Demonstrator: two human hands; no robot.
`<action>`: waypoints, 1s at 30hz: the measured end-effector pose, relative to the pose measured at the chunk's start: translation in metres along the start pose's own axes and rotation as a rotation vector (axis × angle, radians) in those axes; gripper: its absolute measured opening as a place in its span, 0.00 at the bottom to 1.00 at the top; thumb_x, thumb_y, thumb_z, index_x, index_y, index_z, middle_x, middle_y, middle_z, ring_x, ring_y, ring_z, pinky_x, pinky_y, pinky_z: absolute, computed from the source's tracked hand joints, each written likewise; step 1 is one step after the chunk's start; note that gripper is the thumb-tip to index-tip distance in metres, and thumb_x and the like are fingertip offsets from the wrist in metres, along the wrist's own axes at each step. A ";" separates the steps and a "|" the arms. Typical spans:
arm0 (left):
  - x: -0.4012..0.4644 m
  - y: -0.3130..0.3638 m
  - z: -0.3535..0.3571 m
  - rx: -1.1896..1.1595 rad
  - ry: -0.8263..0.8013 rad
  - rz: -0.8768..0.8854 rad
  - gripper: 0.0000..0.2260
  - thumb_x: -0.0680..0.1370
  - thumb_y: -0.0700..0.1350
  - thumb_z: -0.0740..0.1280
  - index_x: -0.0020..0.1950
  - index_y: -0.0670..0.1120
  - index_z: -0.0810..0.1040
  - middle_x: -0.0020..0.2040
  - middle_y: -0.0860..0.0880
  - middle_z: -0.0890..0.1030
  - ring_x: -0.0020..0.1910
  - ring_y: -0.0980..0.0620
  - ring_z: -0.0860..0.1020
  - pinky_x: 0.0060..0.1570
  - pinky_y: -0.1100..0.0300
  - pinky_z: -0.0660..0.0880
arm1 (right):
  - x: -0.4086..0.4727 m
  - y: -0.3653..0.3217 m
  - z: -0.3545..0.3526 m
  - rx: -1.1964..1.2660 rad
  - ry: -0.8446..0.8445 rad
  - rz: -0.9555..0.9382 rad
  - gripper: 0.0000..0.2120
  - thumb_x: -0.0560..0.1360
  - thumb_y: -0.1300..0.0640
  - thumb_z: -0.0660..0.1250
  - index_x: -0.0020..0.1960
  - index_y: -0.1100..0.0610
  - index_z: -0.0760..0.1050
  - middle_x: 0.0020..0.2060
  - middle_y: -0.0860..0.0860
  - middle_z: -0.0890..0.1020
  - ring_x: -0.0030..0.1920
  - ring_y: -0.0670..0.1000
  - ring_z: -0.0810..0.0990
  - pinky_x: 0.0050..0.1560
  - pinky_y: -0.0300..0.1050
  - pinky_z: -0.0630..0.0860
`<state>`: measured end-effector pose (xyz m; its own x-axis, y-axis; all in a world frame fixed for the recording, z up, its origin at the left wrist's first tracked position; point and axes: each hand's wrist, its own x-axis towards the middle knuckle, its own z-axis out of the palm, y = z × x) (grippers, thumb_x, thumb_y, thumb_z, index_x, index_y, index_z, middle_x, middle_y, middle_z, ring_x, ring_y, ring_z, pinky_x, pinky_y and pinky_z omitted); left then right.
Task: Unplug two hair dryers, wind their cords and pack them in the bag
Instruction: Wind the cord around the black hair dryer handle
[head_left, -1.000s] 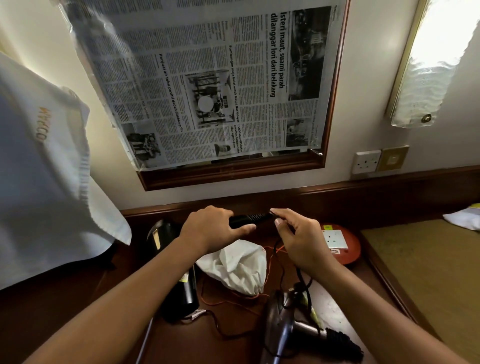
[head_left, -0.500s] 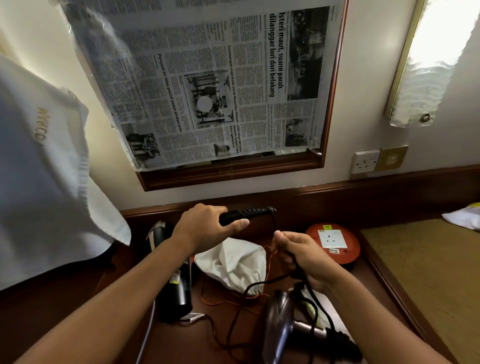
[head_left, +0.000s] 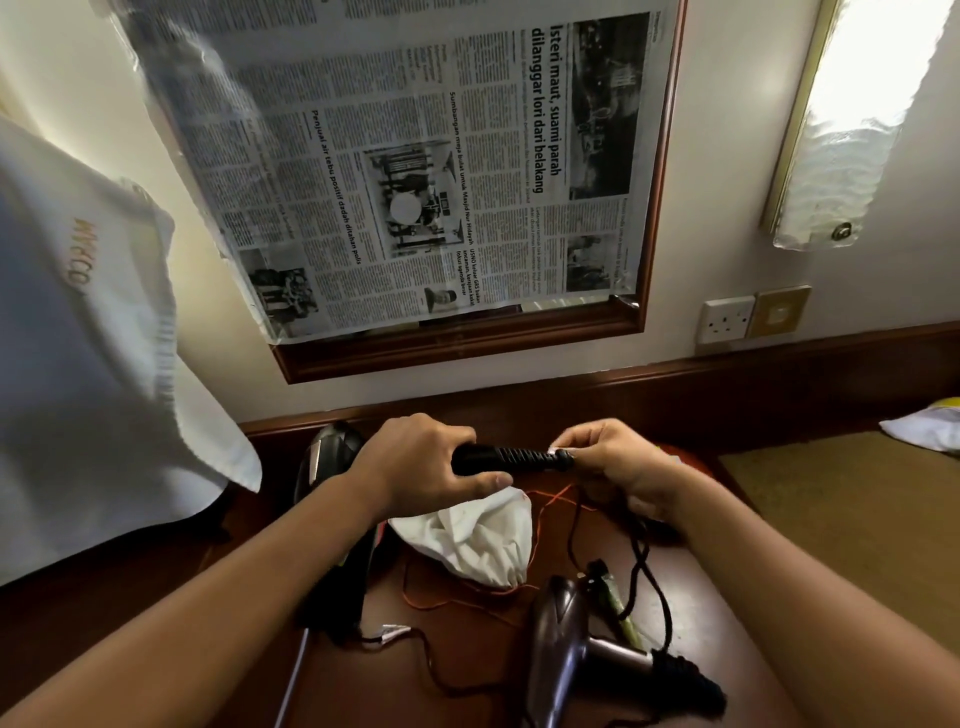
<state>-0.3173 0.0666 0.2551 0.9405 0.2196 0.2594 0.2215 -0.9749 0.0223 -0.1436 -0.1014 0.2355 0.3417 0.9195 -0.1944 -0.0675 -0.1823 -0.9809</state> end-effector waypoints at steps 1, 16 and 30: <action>0.000 0.000 0.000 0.050 -0.019 0.011 0.29 0.66 0.77 0.48 0.38 0.54 0.72 0.30 0.53 0.75 0.29 0.56 0.72 0.30 0.59 0.66 | 0.000 -0.008 -0.001 -0.083 0.019 -0.023 0.04 0.76 0.68 0.64 0.43 0.66 0.77 0.19 0.46 0.76 0.17 0.41 0.71 0.19 0.30 0.64; 0.010 0.004 0.012 0.265 -0.279 -0.182 0.35 0.70 0.76 0.48 0.49 0.49 0.78 0.37 0.53 0.74 0.37 0.52 0.71 0.35 0.56 0.68 | 0.005 -0.012 0.003 -1.004 0.299 -0.577 0.06 0.75 0.53 0.68 0.48 0.52 0.82 0.40 0.49 0.85 0.42 0.50 0.82 0.44 0.50 0.80; 0.015 -0.005 0.013 0.093 -0.132 -0.320 0.38 0.68 0.77 0.49 0.53 0.48 0.79 0.41 0.51 0.78 0.41 0.51 0.76 0.38 0.56 0.70 | -0.015 0.038 0.027 -0.133 0.180 -0.182 0.09 0.80 0.64 0.57 0.54 0.59 0.74 0.31 0.53 0.73 0.26 0.48 0.69 0.27 0.41 0.67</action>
<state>-0.3006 0.0750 0.2458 0.8434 0.5222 0.1264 0.5273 -0.8497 -0.0075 -0.1766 -0.1122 0.2008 0.4985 0.8669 -0.0004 0.1298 -0.0751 -0.9887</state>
